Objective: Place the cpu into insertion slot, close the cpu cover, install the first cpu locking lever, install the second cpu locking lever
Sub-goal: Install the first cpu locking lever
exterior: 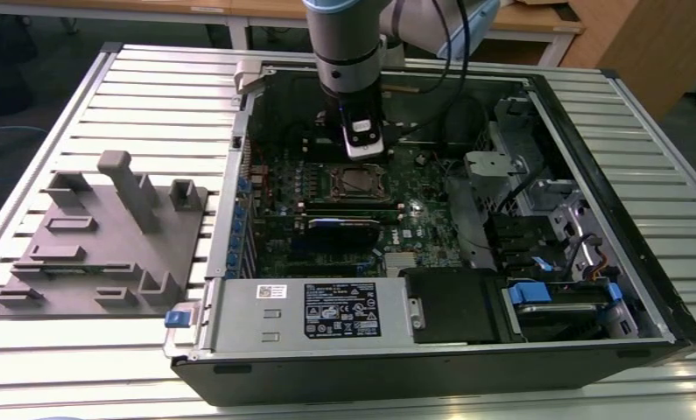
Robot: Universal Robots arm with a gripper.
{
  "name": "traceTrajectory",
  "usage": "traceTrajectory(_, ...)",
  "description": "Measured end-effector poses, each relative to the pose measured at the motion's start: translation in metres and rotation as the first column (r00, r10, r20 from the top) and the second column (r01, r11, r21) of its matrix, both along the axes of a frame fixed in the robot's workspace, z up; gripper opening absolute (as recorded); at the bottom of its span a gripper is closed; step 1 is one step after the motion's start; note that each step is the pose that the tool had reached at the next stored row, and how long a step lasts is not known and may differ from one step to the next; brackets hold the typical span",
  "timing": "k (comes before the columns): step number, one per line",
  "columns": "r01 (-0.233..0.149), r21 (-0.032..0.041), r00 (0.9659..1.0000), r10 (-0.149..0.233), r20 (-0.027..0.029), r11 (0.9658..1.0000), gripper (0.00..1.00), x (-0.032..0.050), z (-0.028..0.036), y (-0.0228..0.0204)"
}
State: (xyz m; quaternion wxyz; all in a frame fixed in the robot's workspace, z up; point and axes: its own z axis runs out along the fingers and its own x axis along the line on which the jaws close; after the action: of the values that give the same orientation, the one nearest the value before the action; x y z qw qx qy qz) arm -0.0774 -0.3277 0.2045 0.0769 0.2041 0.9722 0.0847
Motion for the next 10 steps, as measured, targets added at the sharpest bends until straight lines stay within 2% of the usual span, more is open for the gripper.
traceTrajectory(5, -0.028, -0.0006, 0.9995, 0.028, -0.0134, 0.9996, 0.11, 0.0022, -0.0004, 0.0)
traceTrajectory(10, -0.057, -0.0003, 0.9982, 0.057, -0.0204, 0.9984, 0.11, 0.0033, -0.0005, -0.0002)
